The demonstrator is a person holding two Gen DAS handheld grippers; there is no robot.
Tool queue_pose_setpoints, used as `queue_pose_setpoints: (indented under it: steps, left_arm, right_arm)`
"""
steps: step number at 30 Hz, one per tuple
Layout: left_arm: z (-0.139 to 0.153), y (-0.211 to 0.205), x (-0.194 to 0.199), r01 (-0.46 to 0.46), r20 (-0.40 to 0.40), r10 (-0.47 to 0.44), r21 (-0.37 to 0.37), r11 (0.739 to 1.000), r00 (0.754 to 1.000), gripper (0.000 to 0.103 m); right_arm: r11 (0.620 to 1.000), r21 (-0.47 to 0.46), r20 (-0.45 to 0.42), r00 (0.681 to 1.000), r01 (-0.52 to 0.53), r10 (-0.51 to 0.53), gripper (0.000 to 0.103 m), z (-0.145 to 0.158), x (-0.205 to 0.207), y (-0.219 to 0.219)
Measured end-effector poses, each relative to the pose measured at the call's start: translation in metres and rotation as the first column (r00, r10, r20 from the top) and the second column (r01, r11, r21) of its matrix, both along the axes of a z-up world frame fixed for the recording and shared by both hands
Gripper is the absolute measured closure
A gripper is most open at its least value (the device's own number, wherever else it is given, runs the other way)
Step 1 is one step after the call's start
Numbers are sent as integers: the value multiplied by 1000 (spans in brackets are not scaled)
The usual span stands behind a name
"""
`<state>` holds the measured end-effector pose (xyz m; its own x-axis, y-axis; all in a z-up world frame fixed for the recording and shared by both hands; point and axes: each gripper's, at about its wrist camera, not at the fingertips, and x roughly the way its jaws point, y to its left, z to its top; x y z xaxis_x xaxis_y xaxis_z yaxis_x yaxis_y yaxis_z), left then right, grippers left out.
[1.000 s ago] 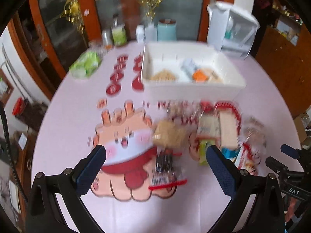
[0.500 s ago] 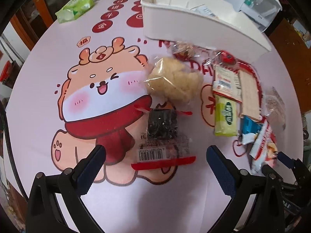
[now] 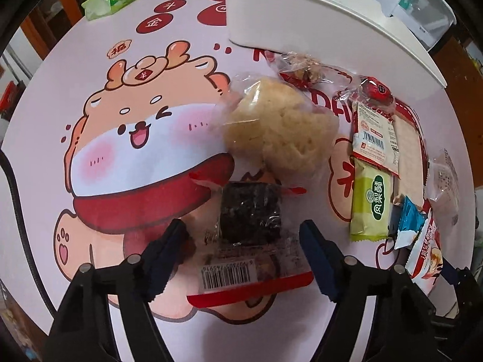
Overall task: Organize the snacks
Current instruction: 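Grasp the dark brownie pack with the left tool while the right tool grasps the red jujube bag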
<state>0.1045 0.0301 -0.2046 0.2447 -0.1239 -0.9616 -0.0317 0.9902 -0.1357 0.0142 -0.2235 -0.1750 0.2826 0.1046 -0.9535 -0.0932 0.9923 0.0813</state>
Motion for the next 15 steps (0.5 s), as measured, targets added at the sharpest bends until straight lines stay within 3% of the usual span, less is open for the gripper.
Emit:
queue_pose_setpoints:
  steps: [5,7,9,15]
  left_arm:
    - [5,-3,-1,-11,13,12,-18,1000,1000,42]
    - [8,-3,-4,-17,21,18,-39,999,1000,51]
    - [9,-3,-9,-8,35,10,-42,999,999,60]
    - [15,-5,-22,22,50,-20,-32,999,999,63]
  right_arm:
    - [999,36,-11,999,34,-33,27,-3,1,-4]
    - [999,42,-4,1000,27,-27,38,-2,-1,-2]
    - [999,33,2,1000,21,-21,40,0,-2,0]
    - [999,43,4,1000,27,-27,51,5,-4,5]
